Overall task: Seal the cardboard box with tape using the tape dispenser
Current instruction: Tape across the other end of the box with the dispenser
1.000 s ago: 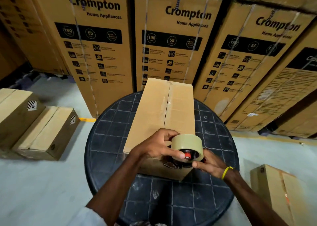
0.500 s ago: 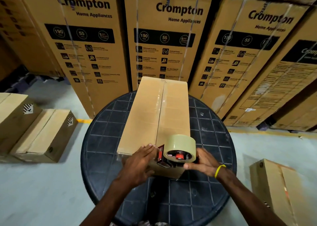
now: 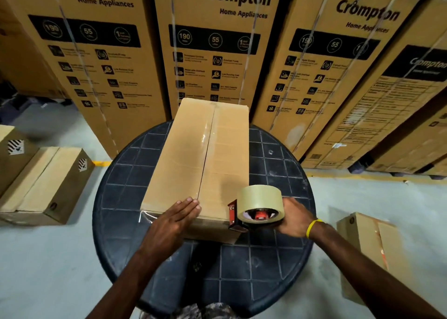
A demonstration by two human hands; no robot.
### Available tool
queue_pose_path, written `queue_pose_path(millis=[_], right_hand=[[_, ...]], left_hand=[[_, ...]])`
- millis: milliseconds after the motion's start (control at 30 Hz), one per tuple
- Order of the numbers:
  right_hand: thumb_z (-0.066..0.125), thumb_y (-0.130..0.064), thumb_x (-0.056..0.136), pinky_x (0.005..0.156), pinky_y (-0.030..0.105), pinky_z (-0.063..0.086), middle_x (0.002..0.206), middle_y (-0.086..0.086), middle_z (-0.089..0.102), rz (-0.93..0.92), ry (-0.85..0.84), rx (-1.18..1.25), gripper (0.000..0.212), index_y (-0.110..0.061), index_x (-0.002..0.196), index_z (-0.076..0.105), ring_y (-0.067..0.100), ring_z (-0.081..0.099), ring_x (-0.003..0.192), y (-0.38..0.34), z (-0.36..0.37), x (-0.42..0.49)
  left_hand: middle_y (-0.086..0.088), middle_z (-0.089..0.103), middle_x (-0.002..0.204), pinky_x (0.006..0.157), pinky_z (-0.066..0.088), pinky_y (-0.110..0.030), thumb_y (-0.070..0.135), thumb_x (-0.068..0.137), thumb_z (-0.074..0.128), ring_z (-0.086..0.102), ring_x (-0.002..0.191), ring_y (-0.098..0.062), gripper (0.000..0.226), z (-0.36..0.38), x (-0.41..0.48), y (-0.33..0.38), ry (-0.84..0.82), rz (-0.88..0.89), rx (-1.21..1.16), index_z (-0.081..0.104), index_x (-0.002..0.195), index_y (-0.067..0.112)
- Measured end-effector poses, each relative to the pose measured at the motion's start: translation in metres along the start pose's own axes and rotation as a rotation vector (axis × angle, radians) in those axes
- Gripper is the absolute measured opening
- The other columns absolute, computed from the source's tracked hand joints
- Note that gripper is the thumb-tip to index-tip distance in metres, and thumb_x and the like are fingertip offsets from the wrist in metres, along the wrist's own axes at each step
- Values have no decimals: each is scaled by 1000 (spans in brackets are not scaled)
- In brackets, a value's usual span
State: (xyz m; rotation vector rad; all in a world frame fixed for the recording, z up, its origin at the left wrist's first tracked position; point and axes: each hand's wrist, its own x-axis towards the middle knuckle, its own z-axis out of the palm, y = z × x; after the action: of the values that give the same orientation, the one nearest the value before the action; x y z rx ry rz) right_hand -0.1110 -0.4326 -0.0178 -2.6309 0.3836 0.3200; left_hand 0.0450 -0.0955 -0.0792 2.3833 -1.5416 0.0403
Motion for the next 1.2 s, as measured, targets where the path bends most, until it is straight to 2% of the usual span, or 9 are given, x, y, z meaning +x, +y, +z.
queue_pose_path(millis=[133,267,400,567,733,867,1000,1100,1200], right_hand=[[54,-45,62,73,37,60,84,-4,74,18,-21,-37,39,-26,92,70,21,70,77,42,0,-7],[50,-41,61,67,37,60,76,-2,73,39,-22,-70,37,-24,88,68,20,68,69,75,0,-13],[62,-28,63,62,37,59,76,-3,73,63,-3,-74,28,-27,91,67,21,69,67,107,-1,-21],[69,-23,64,68,42,61,85,4,75,62,18,-71,32,-25,95,72,28,71,76,125,-4,-34],[65,-30,63,64,41,58,77,7,72,86,10,-123,21,-20,81,70,31,67,71,114,-6,-44],[67,-36,63,63,36,57,77,6,73,113,6,-113,24,-24,83,70,27,68,69,112,-1,-46],[67,-41,64,63,38,58,76,5,74,129,15,-74,26,-21,81,70,24,68,67,109,0,-49],[66,-43,63,63,36,58,73,1,73,124,1,-66,27,-21,80,67,23,66,64,104,-2,-50],[67,-36,66,60,32,56,70,1,70,157,-32,-98,17,-21,74,65,23,64,62,99,-5,-51]], left_hand=[[-10,54,150,120,30,-37,-8,73,44,48,142,-26,73,1,1,3,44,26,28,55,144,7],[-11,54,149,115,36,-42,-16,66,60,49,141,-28,79,-2,2,5,45,28,34,57,142,5],[-10,52,151,115,36,-43,-3,79,37,46,143,-26,68,-3,2,4,42,25,39,55,144,6],[-7,50,153,116,39,-44,0,80,35,43,145,-23,69,-4,1,3,14,12,49,53,146,9],[-6,51,153,113,44,-47,-10,73,64,42,146,-24,77,-11,5,5,-66,-43,50,52,145,12],[-7,72,124,104,51,-50,19,59,78,66,120,-29,64,-43,46,46,-93,-21,216,69,121,12],[-2,59,145,125,20,-46,33,92,54,41,145,-24,44,-27,113,111,-189,-1,-81,66,133,21],[-5,61,143,122,-11,-60,30,98,48,10,157,-27,29,1,135,130,-253,8,-108,72,111,20],[-5,69,124,121,-16,-58,28,101,48,3,158,-21,21,20,132,117,-259,-84,-184,66,95,20]])
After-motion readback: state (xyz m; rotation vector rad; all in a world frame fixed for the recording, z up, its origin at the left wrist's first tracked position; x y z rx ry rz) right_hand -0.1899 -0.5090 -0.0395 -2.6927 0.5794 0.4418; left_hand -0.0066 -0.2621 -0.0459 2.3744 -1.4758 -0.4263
